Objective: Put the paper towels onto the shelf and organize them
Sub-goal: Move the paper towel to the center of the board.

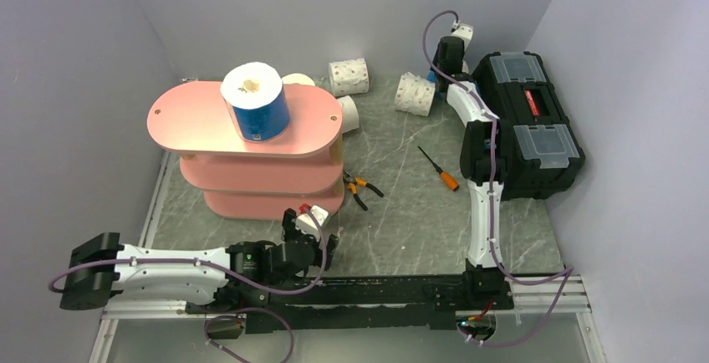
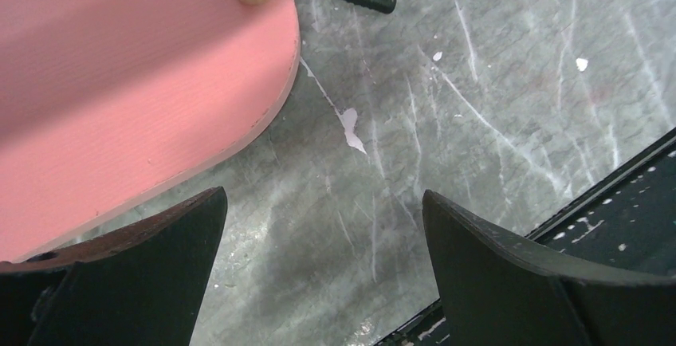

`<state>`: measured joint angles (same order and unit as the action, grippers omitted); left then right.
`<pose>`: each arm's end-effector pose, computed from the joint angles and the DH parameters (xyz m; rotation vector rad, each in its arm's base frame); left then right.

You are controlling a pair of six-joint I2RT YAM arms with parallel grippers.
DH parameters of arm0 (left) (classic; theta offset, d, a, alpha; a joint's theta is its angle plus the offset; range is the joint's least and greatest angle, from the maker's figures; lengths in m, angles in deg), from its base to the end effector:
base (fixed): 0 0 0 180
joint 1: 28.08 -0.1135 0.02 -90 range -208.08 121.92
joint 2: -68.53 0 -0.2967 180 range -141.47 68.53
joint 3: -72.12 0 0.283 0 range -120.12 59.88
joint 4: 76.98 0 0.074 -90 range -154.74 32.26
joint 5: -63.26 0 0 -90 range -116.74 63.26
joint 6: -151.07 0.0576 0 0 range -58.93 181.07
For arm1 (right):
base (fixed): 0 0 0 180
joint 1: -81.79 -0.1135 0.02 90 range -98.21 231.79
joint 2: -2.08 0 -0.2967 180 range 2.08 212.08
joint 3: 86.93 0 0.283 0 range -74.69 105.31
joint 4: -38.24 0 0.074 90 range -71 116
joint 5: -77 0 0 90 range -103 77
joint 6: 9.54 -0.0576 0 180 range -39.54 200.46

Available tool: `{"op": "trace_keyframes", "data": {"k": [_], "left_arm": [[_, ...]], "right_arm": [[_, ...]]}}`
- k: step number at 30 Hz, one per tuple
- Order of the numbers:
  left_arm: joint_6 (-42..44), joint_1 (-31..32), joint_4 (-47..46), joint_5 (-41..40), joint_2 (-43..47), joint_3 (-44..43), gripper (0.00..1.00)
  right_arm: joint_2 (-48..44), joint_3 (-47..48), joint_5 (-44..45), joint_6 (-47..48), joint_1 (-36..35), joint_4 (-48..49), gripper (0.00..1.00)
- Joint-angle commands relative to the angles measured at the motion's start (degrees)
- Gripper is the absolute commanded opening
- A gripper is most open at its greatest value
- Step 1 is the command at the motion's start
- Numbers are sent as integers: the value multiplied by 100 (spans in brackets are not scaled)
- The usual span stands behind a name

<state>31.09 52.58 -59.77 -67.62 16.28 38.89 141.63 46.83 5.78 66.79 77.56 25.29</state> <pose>0.0698 -0.1919 0.1864 0.5205 1.9926 -0.4146 0.6487 0.0294 0.2361 0.3743 1.8434 -0.0969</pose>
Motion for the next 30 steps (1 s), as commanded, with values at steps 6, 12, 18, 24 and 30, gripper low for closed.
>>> {"op": "trace_keyframes", "data": {"k": [6, 12, 18, 24, 30], "left_arm": [[-446, 2, 186, -54, 855, 258, 99], [-557, 29, 316, 44, 1176, 375, 97], [-463, 46, 213, 82, 1270, 443, 97], [-338, 71, 22, 246, 1262, 517, 95], [-351, 82, 84, 350, 1655, 685, 94]], "right_arm": [[-1389, -321, 113, 92, -195, 172, 28], [-2032, -1217, 205, 41, -417, 414, 27], [-3070, -2368, 506, 45, -986, 851, 27], [-3987, -3187, 924, 174, -1689, 1006, 28], [-4912, -3939, 1180, -22, -2085, 817, 30]]}}
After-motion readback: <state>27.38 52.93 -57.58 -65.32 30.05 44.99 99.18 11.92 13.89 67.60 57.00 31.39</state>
